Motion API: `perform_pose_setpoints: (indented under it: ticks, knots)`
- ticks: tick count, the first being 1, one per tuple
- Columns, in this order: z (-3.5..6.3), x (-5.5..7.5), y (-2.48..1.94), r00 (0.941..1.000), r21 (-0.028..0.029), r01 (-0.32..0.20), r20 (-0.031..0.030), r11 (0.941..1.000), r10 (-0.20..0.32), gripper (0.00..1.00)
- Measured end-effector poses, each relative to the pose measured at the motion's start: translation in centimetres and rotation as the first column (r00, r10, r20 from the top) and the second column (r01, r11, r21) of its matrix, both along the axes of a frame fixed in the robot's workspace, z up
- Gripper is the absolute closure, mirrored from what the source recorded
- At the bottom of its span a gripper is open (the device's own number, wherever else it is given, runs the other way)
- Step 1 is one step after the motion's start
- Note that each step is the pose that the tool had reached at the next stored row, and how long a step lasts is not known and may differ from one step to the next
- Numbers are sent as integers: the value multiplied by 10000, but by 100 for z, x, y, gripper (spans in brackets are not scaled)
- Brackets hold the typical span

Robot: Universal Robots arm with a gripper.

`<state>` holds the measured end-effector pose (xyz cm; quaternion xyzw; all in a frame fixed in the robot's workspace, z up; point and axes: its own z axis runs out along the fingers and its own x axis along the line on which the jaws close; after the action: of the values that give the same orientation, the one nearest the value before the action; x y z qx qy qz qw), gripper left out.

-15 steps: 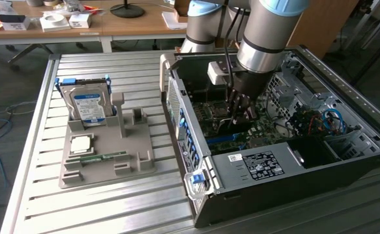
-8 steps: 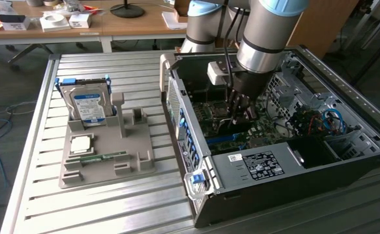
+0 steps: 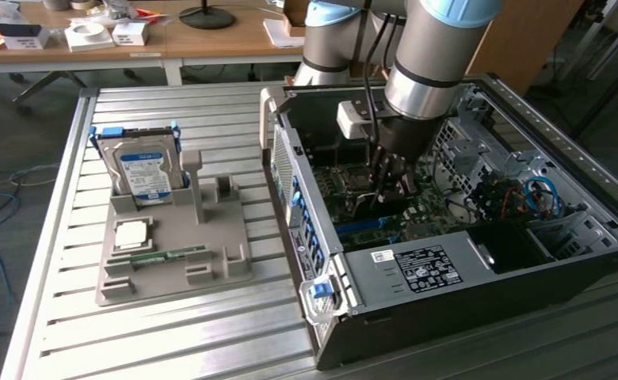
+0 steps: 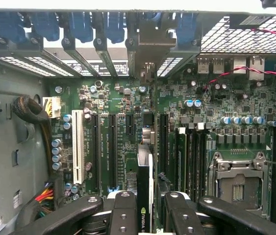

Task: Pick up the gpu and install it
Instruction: 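Insert the gpu into the slot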

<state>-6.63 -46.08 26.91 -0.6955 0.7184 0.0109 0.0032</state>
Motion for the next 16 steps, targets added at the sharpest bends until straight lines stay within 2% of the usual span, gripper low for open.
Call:
perform_pose_setpoints:
  ticks: [16]
  knots:
    - [-21,-6,0,10000,4,43,0,10000,-43,74]
